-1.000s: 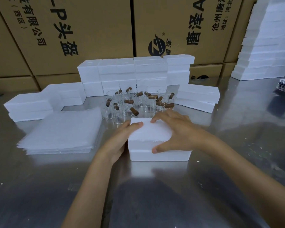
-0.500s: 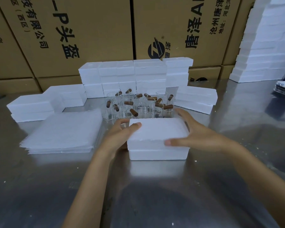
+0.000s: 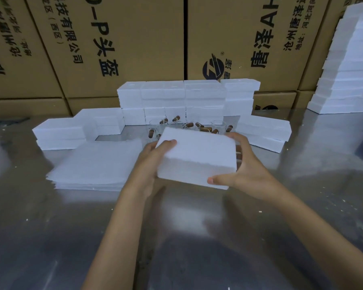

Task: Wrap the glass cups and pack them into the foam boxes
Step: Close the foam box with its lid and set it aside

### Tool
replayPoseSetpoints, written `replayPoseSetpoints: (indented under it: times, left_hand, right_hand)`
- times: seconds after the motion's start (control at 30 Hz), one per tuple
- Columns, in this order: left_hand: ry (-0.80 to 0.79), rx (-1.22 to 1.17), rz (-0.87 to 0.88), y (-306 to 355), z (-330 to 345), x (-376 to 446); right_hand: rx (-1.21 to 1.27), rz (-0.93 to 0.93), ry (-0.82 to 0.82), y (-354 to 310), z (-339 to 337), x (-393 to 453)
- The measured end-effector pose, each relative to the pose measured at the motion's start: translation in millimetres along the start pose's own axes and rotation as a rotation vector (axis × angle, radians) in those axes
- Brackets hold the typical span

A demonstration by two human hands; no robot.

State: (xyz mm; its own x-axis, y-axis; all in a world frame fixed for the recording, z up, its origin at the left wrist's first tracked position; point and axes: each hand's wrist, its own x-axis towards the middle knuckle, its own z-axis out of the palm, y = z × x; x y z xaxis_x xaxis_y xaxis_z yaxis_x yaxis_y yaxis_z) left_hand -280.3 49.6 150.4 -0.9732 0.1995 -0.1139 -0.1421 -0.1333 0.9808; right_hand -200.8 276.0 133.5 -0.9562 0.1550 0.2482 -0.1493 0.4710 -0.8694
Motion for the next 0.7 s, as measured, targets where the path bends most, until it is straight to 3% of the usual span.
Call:
replayPoseSetpoints:
  times: [0.2, 0.33, 0.43, 0.63, 0.7]
  left_hand:
    - [0.204, -0.375, 0.039, 5.5, -8.7, -7.9]
    - [0.352, -0.455, 0.157, 24.5, -37.6, 7.2]
    - [0.578, -0.451, 0.225, 49.3, -87.7, 32.5]
    - [0.954, -0.506, 0.174, 71.7, -173.9, 72.9]
    - [0.991, -0.505, 0.131, 72.1, -193.6, 81.6]
  right_hand:
    - [-0.004, -0.088, 0.08, -39.4, 56.7, 22.8]
    - [0.098, -0.112, 0.053, -47.0, 89.5, 31.1]
    - [0.095, -0.076, 0.029, -36.3, 101.9, 35.3]
    - [0.156, 0.062, 0.049, 6.6, 115.0, 33.2]
    - [0.133, 0.083, 0.055, 15.7, 117.5, 31.6]
